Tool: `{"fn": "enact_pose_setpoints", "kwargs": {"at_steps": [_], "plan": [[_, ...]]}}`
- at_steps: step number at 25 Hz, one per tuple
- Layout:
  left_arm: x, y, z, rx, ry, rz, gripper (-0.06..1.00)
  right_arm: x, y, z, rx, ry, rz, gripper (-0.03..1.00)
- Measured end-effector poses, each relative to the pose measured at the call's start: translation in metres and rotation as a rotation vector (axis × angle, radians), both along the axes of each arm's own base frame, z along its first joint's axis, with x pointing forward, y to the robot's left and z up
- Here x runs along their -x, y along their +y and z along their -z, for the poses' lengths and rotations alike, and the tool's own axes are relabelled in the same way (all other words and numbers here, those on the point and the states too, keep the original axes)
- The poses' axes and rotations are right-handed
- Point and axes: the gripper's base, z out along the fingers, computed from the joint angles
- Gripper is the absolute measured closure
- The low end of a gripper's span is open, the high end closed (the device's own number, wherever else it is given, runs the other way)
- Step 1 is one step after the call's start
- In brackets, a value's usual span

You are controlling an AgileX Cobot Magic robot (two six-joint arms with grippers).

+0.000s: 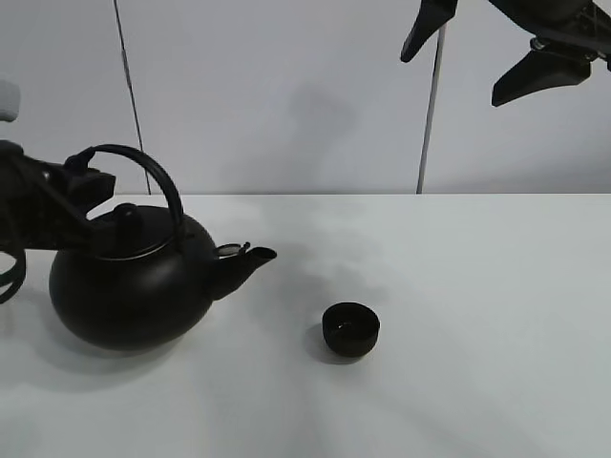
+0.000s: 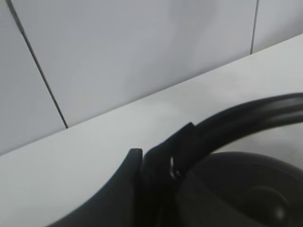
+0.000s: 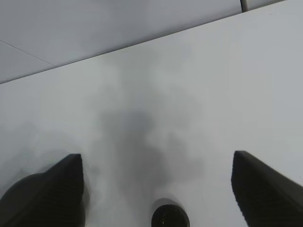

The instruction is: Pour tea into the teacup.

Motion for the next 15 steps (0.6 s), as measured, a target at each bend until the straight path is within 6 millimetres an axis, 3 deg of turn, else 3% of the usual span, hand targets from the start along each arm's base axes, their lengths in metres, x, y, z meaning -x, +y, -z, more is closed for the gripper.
{"fn": "enact_pose_setpoints", "kwargs": {"at_steps": [15], "plan": [[-0.031,-0.037,-0.018,-0.076,0.043,0.101,0.85,0.0,0.0,0.0,-0.002,-0.006,0.001,0.38]]}}
